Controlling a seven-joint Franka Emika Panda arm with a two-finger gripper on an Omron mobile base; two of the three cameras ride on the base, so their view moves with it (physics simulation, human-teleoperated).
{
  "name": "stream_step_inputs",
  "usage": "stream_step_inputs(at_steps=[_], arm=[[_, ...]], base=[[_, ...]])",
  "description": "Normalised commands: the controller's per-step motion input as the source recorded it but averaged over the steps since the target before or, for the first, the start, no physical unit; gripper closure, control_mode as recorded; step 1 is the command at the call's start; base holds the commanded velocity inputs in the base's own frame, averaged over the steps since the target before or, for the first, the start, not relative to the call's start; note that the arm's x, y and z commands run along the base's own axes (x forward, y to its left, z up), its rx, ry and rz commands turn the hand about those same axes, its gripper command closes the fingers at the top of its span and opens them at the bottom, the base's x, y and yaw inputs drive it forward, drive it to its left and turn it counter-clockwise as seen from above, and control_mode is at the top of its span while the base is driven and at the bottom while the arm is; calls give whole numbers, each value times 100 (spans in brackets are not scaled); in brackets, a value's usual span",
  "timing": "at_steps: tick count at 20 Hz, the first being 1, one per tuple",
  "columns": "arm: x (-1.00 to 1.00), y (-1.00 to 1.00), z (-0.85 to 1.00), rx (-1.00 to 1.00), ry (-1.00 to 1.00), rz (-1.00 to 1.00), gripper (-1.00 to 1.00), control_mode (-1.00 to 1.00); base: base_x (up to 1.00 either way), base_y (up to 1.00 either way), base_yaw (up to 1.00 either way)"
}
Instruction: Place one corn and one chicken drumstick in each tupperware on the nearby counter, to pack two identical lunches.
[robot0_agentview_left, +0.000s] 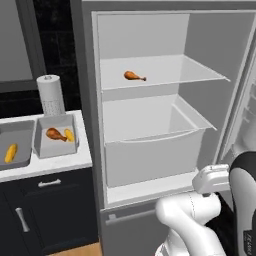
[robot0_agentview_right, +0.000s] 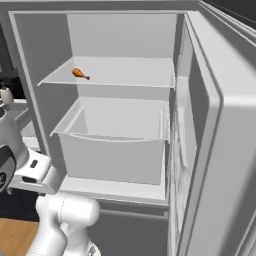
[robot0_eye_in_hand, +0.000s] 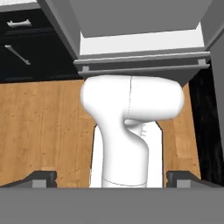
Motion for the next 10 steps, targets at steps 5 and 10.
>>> stream_step_inputs(at_steps=[5, 10], arm=[[0, 0, 0, 0, 0, 0, -100, 100], [0, 0, 0, 0, 0, 0, -100, 100]], base=[[50, -30, 21], [33, -39, 6]])
